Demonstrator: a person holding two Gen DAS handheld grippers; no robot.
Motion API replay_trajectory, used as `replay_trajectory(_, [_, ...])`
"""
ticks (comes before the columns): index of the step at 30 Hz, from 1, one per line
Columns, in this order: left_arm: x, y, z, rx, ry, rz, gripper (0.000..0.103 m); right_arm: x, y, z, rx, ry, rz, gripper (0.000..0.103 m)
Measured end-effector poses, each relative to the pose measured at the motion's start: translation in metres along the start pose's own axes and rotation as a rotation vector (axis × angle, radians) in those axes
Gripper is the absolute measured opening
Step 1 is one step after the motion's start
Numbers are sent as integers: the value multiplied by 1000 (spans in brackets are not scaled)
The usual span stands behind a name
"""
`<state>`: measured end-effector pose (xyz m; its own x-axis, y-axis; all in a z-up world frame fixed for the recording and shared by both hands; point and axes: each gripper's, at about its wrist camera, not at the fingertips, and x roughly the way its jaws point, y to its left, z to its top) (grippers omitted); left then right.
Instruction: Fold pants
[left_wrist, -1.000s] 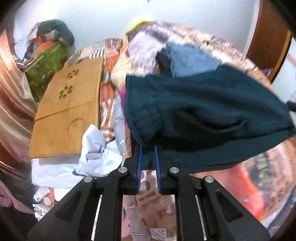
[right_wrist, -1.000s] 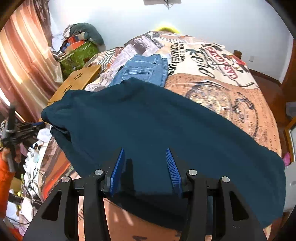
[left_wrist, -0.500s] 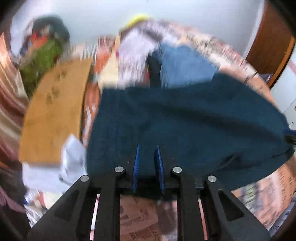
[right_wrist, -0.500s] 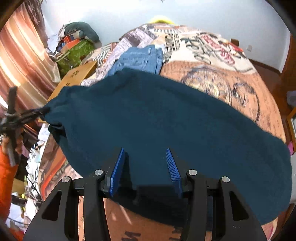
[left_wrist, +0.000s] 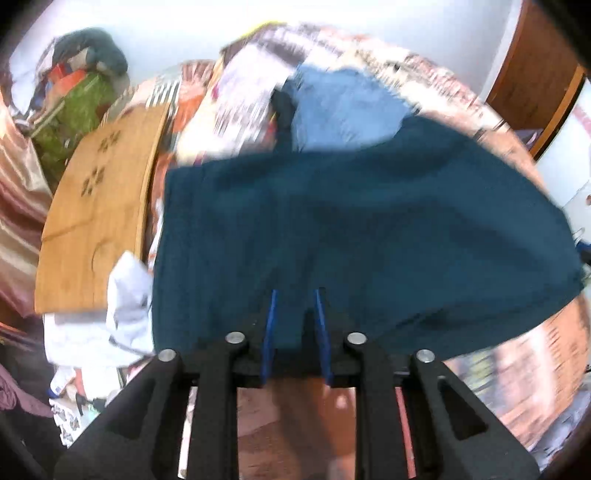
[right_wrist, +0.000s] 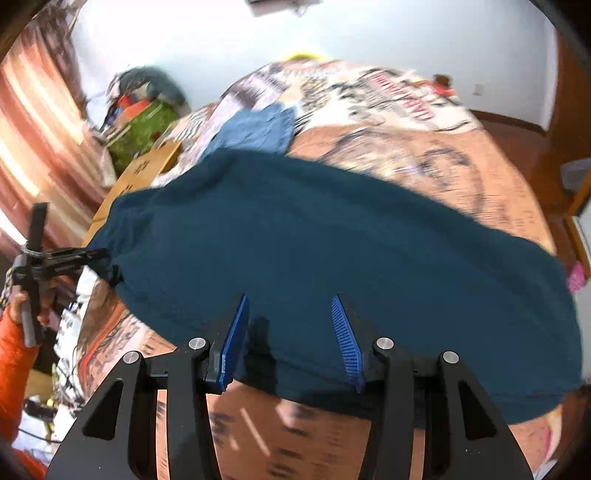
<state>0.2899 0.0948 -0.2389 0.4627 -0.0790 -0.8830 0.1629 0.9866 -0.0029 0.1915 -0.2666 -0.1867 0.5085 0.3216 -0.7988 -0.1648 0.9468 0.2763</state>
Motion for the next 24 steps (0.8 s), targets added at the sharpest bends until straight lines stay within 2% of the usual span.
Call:
replay_trajectory(1, [-7, -10, 8, 2, -26, -2, 34, -6, -9, 0, 12, -13, -15, 43])
replay_trajectory(4, [-23, -43, 32, 15, -97, -13, 45, -31, -48, -5, 71, -58, -72, 43])
replay_trajectory(8, [-27, -94, 58, 44, -134, -58, 48, -62, -109, -22, 179, -101, -159, 43])
replay_trajectory(12, [-14, -149, 67, 104, -97, -105, 48, -87, -173, -51, 320, -115, -246, 43])
replay_trajectory(18, [17, -219, 56, 223, -21, -139, 49, -103, -239, -93, 479, -105, -363, 44])
replay_trajectory(22, [36, -250, 42, 269, 29, -137, 49, -99, -264, -114, 587, -101, -342, 45])
replay_trajectory(24, [43, -259, 37, 277, 31, -117, 55, -95, -273, -120, 630, -107, -326, 53])
